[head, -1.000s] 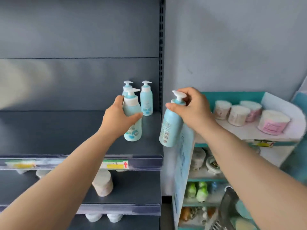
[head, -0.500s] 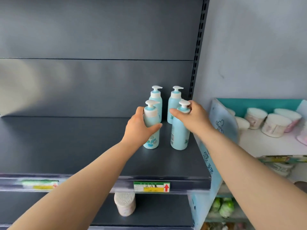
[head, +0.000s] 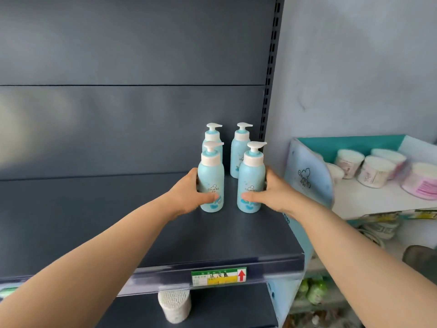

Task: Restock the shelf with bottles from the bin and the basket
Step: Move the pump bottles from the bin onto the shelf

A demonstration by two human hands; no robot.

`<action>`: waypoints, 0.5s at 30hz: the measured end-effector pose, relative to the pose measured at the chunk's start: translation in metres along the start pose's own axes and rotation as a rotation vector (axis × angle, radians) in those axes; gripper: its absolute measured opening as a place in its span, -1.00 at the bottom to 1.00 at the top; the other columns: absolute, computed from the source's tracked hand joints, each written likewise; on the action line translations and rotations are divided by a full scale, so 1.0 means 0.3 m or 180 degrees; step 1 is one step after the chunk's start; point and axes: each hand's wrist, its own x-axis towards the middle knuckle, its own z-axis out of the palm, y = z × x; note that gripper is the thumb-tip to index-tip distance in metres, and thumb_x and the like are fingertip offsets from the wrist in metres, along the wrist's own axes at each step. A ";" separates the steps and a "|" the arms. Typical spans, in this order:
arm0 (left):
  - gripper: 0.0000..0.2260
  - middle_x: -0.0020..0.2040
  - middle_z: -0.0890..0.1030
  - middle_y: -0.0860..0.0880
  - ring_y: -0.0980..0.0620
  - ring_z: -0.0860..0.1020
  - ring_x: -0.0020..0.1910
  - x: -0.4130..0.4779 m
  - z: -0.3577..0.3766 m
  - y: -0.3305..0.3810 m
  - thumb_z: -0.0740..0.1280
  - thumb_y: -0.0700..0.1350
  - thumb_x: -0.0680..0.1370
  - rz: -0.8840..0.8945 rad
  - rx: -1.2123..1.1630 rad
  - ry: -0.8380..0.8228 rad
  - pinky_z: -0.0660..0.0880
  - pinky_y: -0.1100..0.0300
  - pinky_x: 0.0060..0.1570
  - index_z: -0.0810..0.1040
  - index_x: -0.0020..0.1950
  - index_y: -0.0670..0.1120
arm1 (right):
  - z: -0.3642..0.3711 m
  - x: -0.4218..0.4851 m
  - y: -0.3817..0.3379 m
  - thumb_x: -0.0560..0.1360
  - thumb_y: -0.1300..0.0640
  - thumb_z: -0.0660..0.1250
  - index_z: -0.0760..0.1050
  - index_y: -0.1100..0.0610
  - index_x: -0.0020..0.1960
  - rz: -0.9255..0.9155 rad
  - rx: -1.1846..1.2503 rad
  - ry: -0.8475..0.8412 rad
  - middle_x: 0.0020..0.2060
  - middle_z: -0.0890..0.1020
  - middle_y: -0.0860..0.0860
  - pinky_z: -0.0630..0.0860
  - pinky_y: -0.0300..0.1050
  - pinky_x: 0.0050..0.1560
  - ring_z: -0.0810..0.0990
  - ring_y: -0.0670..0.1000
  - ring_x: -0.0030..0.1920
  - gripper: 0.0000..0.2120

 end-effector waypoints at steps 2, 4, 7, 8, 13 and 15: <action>-0.43 0.11 0.57 0.10 0.11 0.55 0.08 0.019 0.014 -0.016 0.51 -0.01 0.37 -0.0059 0.0044 0.0140 0.51 0.08 0.13 0.32 0.28 0.06 | -0.002 0.010 0.028 0.30 0.19 0.54 0.27 -0.04 0.34 -0.0006 -0.0050 -0.0029 0.18 0.55 -0.07 0.49 0.01 0.21 0.54 -0.05 0.14 -0.29; -0.41 0.12 0.56 0.10 0.08 0.54 0.09 0.036 0.031 -0.024 0.52 0.00 0.36 -0.0087 0.0181 0.0208 0.51 0.06 0.13 0.30 0.30 0.06 | 0.002 0.035 0.046 0.29 0.14 0.54 0.28 -0.04 0.33 -0.0013 -0.0198 0.0211 0.17 0.55 -0.09 0.50 0.06 0.20 0.55 -0.03 0.14 -0.29; -0.42 0.12 0.52 0.09 0.06 0.52 0.09 0.062 0.052 -0.025 0.51 -0.03 0.38 -0.0110 0.0341 0.0351 0.48 0.13 0.08 0.29 0.29 0.01 | 0.015 0.077 0.058 0.32 0.04 0.52 0.26 -0.01 0.35 0.0094 -0.0458 0.0528 0.17 0.53 -0.08 0.50 0.05 0.17 0.54 -0.01 0.15 -0.30; -0.42 0.12 0.51 0.09 0.06 0.51 0.09 0.070 0.057 -0.024 0.50 -0.05 0.40 -0.0118 0.0368 0.0391 0.46 0.15 0.07 0.28 0.30 -0.01 | 0.019 0.089 0.059 0.33 0.05 0.52 0.25 0.01 0.35 0.0109 -0.0477 0.0559 0.18 0.52 -0.07 0.50 0.04 0.17 0.53 0.00 0.15 -0.31; -0.44 0.19 0.52 0.04 0.05 0.51 0.14 0.126 0.054 -0.040 0.49 -0.09 0.41 -0.0176 0.0252 0.0379 0.46 0.15 0.12 0.30 0.32 -0.04 | 0.016 0.148 0.079 0.36 0.11 0.50 0.26 0.05 0.36 0.0139 -0.0429 0.0472 0.15 0.51 -0.08 0.47 -0.09 0.10 0.52 -0.02 0.13 -0.34; -0.44 0.19 0.52 0.04 0.05 0.51 0.13 0.141 0.049 -0.045 0.48 -0.09 0.41 -0.0182 0.0239 0.0340 0.44 0.19 0.08 0.30 0.32 -0.05 | 0.014 0.170 0.089 0.35 0.11 0.50 0.26 0.04 0.35 0.0150 -0.0372 0.0429 0.17 0.53 -0.06 0.51 -0.05 0.12 0.54 -0.02 0.14 -0.35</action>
